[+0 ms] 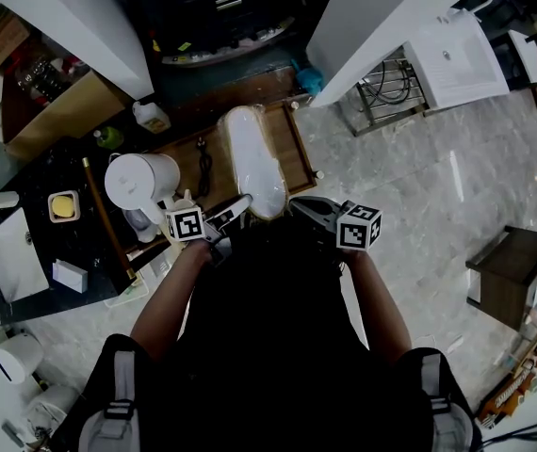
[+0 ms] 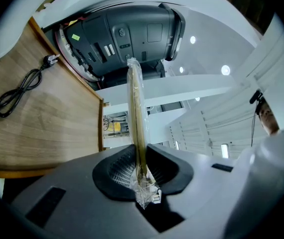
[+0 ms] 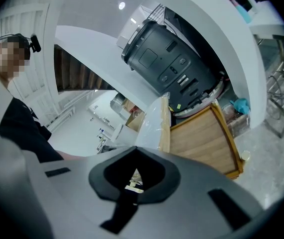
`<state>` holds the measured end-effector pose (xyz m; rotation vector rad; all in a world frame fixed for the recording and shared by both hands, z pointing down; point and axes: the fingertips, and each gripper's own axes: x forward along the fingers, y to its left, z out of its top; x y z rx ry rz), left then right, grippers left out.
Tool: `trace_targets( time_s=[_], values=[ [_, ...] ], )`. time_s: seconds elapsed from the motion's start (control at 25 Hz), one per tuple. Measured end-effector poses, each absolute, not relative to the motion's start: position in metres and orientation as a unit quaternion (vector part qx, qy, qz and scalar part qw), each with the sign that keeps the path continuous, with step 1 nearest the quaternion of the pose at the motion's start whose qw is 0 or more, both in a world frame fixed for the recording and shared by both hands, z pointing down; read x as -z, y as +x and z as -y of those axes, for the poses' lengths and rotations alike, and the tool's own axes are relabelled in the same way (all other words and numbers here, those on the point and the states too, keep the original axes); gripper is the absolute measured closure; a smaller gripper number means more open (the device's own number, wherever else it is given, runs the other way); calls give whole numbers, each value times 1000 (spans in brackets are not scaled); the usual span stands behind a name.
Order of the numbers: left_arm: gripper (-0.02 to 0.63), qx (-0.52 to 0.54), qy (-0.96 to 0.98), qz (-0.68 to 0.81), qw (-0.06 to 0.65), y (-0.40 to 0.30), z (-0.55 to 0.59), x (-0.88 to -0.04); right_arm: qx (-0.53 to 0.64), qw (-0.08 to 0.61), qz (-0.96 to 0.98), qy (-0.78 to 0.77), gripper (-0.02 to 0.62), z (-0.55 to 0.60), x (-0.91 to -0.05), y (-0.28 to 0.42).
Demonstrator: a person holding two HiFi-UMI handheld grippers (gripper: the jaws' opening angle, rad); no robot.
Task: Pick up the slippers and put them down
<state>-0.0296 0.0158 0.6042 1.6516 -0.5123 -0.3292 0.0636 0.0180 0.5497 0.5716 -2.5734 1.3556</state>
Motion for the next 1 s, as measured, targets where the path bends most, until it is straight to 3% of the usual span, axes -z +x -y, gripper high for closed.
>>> trace_targets(
  time_s=[1.0],
  values=[
    [535,182,736,237,607,-46,-16,-570,-440,65,876,186,588,-7,-540,48]
  ],
)
